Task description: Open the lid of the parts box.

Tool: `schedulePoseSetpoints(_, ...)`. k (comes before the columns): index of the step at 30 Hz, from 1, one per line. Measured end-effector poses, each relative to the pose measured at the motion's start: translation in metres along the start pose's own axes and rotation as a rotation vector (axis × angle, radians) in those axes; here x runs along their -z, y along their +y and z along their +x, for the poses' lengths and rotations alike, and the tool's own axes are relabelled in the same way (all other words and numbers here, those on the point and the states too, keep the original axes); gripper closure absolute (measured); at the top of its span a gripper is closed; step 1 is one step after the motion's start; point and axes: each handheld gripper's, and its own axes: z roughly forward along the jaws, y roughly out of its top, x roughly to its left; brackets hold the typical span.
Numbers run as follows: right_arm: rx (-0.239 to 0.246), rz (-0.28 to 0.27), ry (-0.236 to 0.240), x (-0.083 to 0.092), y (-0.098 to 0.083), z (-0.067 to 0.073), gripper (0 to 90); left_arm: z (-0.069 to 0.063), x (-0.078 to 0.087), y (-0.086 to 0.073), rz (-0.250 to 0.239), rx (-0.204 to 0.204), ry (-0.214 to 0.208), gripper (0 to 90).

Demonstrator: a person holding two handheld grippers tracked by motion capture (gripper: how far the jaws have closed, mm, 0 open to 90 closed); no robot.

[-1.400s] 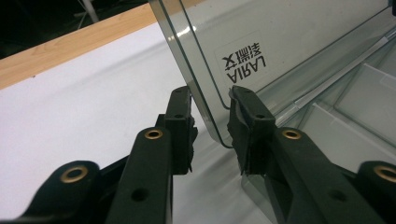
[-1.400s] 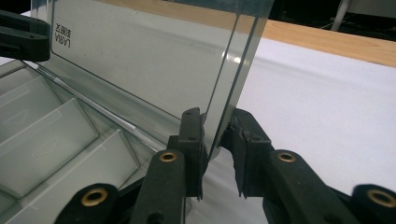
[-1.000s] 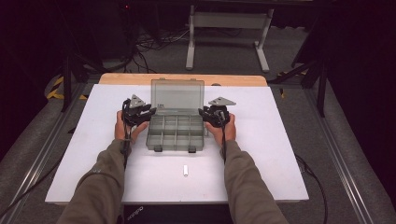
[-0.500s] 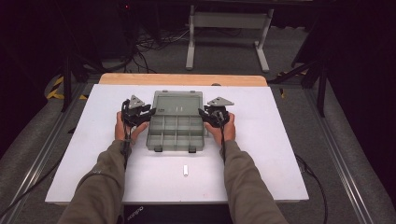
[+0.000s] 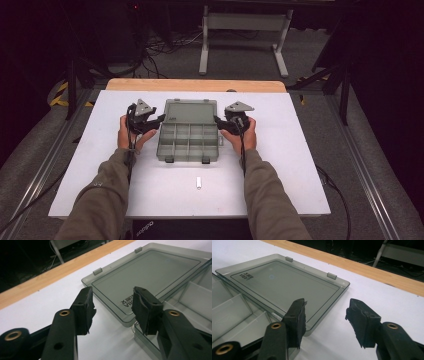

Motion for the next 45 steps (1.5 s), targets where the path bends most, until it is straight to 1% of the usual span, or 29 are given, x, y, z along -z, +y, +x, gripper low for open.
schedulePoseSetpoints(1,0.002,-0.003,0.004,0.002,0.001,0.000,47.0,0.000,0.002,0.001,-0.001,-0.008,0.000,49.8)
schedulePoseSetpoints(3,0.007,-0.008,0.008,0.006,0.002,-0.001,46.4,-0.001,0.004,0.002,-0.003,-0.010,-0.003,46.7)
schedulePoseSetpoints(4,0.013,-0.011,0.011,0.009,0.003,-0.001,46.1,-0.001,0.009,0.003,-0.010,-0.019,-0.007,45.7)
schedulePoseSetpoints(5,0.013,-0.011,0.011,0.009,0.003,-0.001,46.1,-0.001,0.009,0.003,-0.010,-0.019,-0.007,44.4)
schedulePoseSetpoints(6,0.018,-0.014,0.017,0.011,0.003,-0.001,46.0,-0.001,0.011,0.004,-0.012,-0.023,-0.007,44.4)
schedulePoseSetpoints(8,0.033,-0.025,0.031,0.018,0.006,0.000,45.0,-0.001,0.017,0.005,-0.021,-0.027,-0.010,41.2)
schedulePoseSetpoints(12,0.061,-0.041,0.043,0.027,0.009,0.002,43.6,-0.004,0.027,0.008,-0.028,-0.063,-0.014,37.1)
schedulePoseSetpoints(16,0.075,-0.053,0.059,0.035,0.011,0.004,42.1,-0.007,0.039,0.010,-0.049,-0.085,-0.039,34.3)
schedulePoseSetpoints(17,0.086,-0.055,0.068,0.038,0.011,0.005,41.3,-0.008,0.041,0.010,-0.053,-0.088,-0.042,33.7)
schedulePoseSetpoints(20,0.105,-0.055,0.074,0.042,0.012,0.007,39.6,-0.010,0.049,0.010,-0.057,-0.121,-0.043,32.1)
schedulePoseSetpoints(21,0.105,-0.055,0.074,0.042,0.012,0.007,39.6,-0.010,0.049,0.010,-0.057,-0.121,-0.043,31.3)
schedulePoseSetpoints(22,0.120,-0.055,0.088,0.046,0.013,0.010,37.2,-0.010,0.053,0.010,-0.061,-0.127,-0.054,30.6)
schedulePoseSetpoints(23,0.126,-0.053,0.090,0.047,0.013,0.011,36.3,-0.010,0.056,0.009,-0.060,-0.132,-0.058,30.1)
schedulePoseSetpoints(24,0.126,-0.053,0.090,0.047,0.013,0.011,36.3,-0.011,0.058,0.009,-0.064,-0.135,-0.055,30.1)
schedulePoseSetpoints(26,0.139,-0.057,0.094,0.052,0.011,0.014,34.9,-0.011,0.063,0.007,-0.069,-0.144,-0.052,29.5)
schedulePoseSetpoints(27,0.139,-0.057,0.094,0.052,0.011,0.014,34.9,-0.012,0.066,0.006,-0.067,-0.153,-0.043,29.5)
schedulePoseSetpoints(28,0.120,-0.062,0.122,0.055,0.009,0.015,33.6,-0.013,0.068,0.004,-0.069,-0.155,-0.043,28.7)
schedulePoseSetpoints(29,0.113,-0.061,0.131,0.057,0.008,0.016,33.0,-0.013,0.071,0.002,-0.072,-0.153,-0.047,28.2)
schedulePoseSetpoints(30,0.113,-0.061,0.131,0.057,0.008,0.016,33.0,-0.014,0.073,0.000,-0.074,-0.152,-0.049,28.2)
schedulePoseSetpoints(31,0.115,-0.067,0.141,0.061,0.006,0.018,32.7,-0.015,0.078,-0.003,-0.077,-0.153,-0.054,25.7)
schedulePoseSetpoints(34,0.128,-0.072,0.140,0.065,0.004,0.021,32.1,-0.017,0.083,-0.007,-0.089,-0.154,-0.048,23.6)
schedulePoseSetpoints(35,0.141,-0.078,0.138,0.069,0.002,0.023,31.5,-0.018,0.086,-0.009,-0.095,-0.154,-0.048,22.2)
schedulePoseSetpoints(37,0.145,-0.084,0.138,0.071,0.000,0.024,30.8,-0.020,0.090,-0.014,-0.111,-0.142,-0.050,21.6)
schedulePoseSetpoints(38,0.150,-0.091,0.146,0.073,-0.001,0.026,29.4,-0.021,0.092,-0.017,-0.119,-0.135,-0.053,20.8)
schedulePoseSetpoints(40,0.166,-0.104,0.156,0.080,-0.007,0.029,29.1,-0.026,0.098,-0.026,-0.139,-0.125,-0.075,19.1)
schedulePoseSetpoints(41,0.166,-0.104,0.156,0.080,-0.007,0.029,29.1,-0.026,0.098,-0.026,-0.139,-0.125,-0.075,18.5)
schedulePoseSetpoints(43,0.170,-0.111,0.169,0.084,-0.010,0.031,27.9,-0.029,0.101,-0.026,-0.133,-0.156,-0.075,17.9)
schedulePoseSetpoints(44,0.178,-0.112,0.169,0.086,-0.011,0.033,27.5,-0.031,0.104,-0.026,-0.137,-0.165,-0.083,17.2)
schedulePoseSetpoints(45,0.189,-0.112,0.167,0.088,-0.013,0.034,27.0,-0.033,0.107,-0.027,-0.154,-0.162,-0.092,16.9)
